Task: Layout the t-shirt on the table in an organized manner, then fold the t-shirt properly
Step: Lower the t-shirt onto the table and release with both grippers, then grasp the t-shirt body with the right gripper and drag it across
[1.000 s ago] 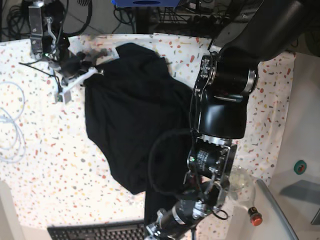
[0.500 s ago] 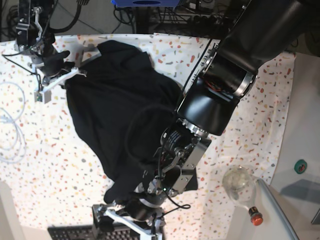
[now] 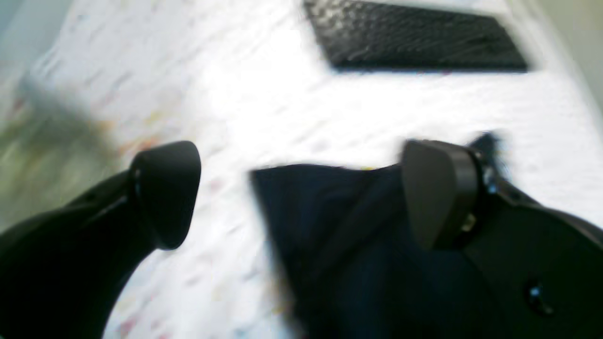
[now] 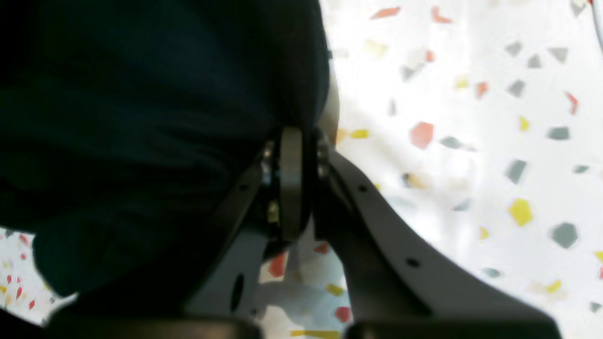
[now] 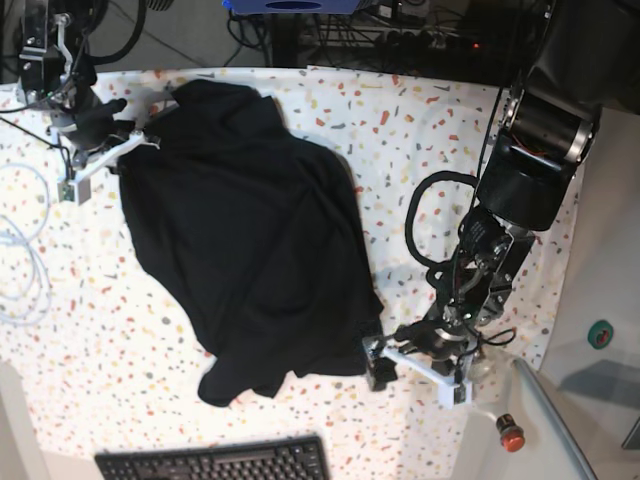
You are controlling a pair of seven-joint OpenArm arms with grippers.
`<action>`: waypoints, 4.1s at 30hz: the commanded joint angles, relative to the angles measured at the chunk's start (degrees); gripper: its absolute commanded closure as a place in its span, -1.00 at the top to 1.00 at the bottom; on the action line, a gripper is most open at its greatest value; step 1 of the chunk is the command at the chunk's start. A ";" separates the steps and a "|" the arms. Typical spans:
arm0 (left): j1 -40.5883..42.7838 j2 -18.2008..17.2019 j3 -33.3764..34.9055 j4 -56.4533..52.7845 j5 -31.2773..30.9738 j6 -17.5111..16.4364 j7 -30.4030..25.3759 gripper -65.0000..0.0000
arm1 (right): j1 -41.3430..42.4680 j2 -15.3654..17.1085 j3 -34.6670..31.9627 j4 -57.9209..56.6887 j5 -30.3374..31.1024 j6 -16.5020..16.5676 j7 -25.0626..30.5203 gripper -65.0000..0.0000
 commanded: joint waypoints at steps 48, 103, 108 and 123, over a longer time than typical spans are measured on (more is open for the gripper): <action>56.06 -13.18 -43.10 40.93 -0.63 -3.92 -0.81 -1.00 | 5.74 4.92 5.21 8.82 -1.84 0.56 -6.15 -0.35; 63.44 -9.66 -54.97 41.10 -0.19 -3.92 -0.81 -1.00 | 30.71 -9.41 -31.53 -8.33 -7.03 -22.56 -6.32 -1.00; 63.27 -9.66 -54.97 41.10 -0.19 -3.92 -0.81 -1.00 | 30.35 -7.48 -27.75 -5.87 -7.03 -22.56 -6.32 -1.00; 63.35 -9.66 -54.97 41.10 -0.10 -3.92 -0.81 -1.00 | 34.66 -6.25 -11.66 -15.10 -7.29 -22.65 -7.47 -1.00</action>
